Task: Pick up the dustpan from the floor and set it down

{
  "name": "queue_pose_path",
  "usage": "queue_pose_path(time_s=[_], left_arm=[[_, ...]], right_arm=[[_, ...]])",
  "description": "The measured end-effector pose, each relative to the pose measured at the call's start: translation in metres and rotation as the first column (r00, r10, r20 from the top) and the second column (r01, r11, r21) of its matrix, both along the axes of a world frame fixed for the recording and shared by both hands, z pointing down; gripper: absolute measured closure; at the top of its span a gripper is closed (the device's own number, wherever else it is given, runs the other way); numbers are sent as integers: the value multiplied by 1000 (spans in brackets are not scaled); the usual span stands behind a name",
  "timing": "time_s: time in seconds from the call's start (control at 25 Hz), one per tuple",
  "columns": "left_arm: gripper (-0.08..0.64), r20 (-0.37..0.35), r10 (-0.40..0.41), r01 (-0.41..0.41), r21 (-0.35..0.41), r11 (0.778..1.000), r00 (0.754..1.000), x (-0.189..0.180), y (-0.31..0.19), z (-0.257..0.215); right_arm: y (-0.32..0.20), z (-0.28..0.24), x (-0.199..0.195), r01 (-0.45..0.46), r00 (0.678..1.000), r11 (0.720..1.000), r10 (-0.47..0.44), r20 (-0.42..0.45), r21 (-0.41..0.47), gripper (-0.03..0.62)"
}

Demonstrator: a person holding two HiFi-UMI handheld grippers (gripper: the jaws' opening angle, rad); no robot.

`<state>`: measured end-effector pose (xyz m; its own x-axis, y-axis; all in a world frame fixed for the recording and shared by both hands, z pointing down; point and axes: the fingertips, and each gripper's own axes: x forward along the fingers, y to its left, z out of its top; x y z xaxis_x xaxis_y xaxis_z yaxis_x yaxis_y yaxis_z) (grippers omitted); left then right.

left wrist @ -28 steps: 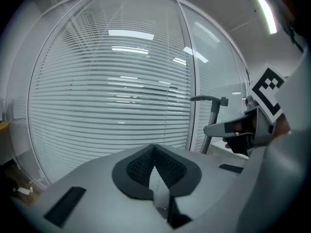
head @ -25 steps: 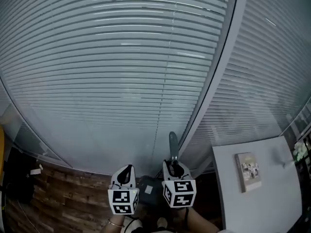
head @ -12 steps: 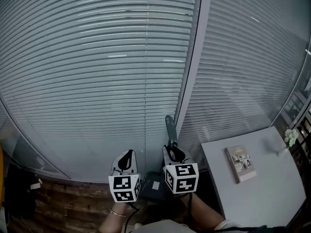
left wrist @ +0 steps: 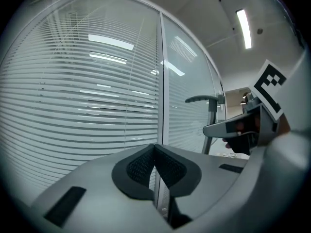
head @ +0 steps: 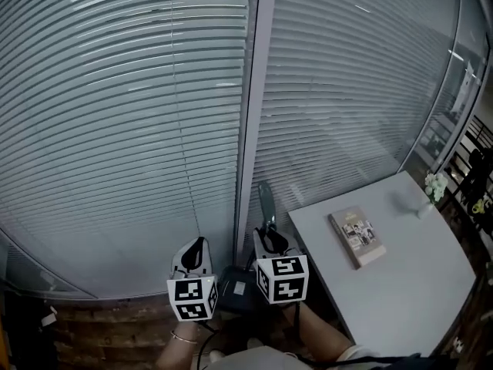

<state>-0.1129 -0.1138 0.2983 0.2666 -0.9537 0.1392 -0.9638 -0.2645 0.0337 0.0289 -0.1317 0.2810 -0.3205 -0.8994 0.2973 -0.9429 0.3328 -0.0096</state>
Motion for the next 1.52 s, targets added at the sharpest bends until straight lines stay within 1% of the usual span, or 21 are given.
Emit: queue_pose_path(time_s=[0.36, 0.56, 0.72, 0.96, 1.2, 1.4, 1.52], left_arm=[[541, -8, 114, -114, -36, 993, 993, 54, -3, 16], [541, -1, 168, -168, -55, 984, 986, 82, -4, 27], [541, 7, 209, -208, -70, 976, 978, 103, -1, 38], [541, 24, 237, -233, -102, 967, 971, 126, -3, 63], [541, 43, 262, -254, -134, 958, 964, 139, 3, 104], [541, 53, 249, -232, -221, 947, 967, 146, -1, 160], [541, 53, 237, -217, -251, 943, 970, 145, -5, 189]], right_arm=[[14, 17, 55, -113, 994, 993, 113, -8, -45, 492], [21, 27, 86, -167, 986, 984, 166, -13, -55, 492], [29, 41, 110, -204, 979, 976, 203, -19, -82, 492], [31, 75, 131, -221, 975, 967, 219, -31, -127, 492], [37, 132, 140, -213, 977, 958, 207, -53, -191, 492], [37, 187, 142, -189, 982, 952, 183, -46, -239, 492], [36, 218, 143, -184, 983, 945, 177, -53, -269, 492]])
